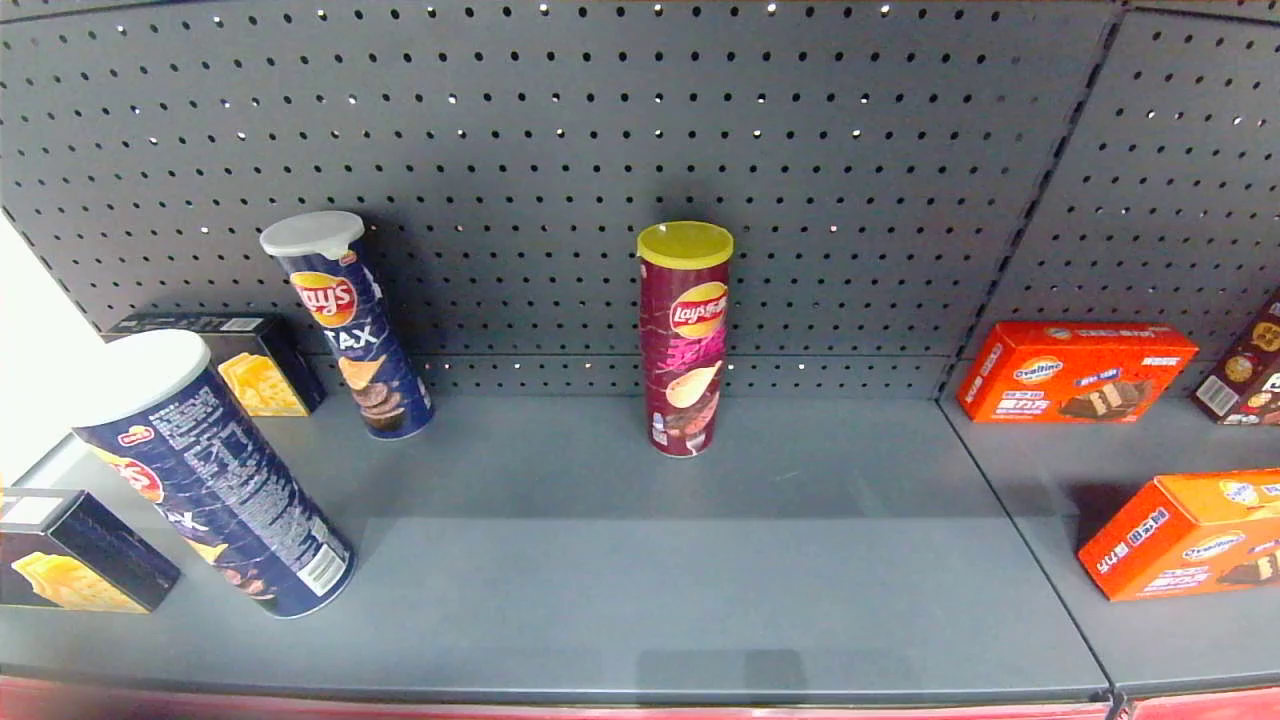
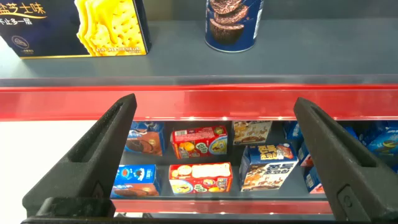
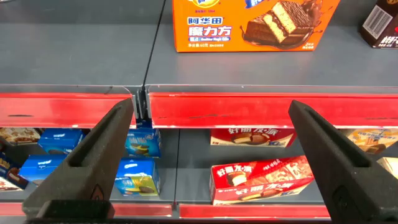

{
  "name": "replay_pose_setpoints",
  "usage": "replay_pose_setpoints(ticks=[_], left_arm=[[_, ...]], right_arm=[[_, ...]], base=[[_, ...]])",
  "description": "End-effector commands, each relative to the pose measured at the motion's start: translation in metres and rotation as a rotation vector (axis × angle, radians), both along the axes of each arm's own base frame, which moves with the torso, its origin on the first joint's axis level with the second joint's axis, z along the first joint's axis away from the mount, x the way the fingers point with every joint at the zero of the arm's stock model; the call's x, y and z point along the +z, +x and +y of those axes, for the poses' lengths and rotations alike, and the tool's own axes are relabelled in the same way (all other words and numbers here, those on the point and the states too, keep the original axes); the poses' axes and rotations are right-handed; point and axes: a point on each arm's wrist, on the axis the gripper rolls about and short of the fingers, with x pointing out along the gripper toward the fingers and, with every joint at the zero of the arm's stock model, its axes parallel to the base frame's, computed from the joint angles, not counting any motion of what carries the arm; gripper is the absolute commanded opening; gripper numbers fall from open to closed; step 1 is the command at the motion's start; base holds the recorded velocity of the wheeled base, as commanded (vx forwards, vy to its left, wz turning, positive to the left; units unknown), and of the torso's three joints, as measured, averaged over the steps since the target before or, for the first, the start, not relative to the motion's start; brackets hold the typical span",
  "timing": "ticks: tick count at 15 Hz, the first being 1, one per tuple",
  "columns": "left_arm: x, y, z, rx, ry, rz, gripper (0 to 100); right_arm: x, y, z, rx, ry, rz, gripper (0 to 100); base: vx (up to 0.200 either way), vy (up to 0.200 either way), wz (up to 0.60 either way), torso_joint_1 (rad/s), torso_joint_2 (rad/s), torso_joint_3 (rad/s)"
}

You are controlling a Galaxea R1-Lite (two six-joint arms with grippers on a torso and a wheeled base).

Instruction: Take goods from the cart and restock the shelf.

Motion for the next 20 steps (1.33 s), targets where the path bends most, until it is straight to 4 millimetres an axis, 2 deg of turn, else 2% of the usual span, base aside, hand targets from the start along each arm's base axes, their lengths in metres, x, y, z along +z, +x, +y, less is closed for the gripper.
replay_pose_setpoints(ticks=[1,16,20], left_arm=[[0.0,0.0,0.0,0.0,0.0,0.0,100],[0.0,0.0001,0.0,0.0,0.0,0.002,100],[0.0,0.0,0.0,0.0,0.0,0.0,100]], right_arm=[[0.0,0.0001,0.0,0.0,0.0,0.002,100],[0.0,0.0001,0.0,-0.001,0.002,0.002,100],[0.0,0.0001,0.0,-0.003,0.0,0.002,100]], base=[[0.0,0.0,0.0,0.0,0.0,0.0],[0.0,0.0,0.0,0.0,0.0,0.0],[0.0,0.0,0.6,0.001,0.0,0.004]])
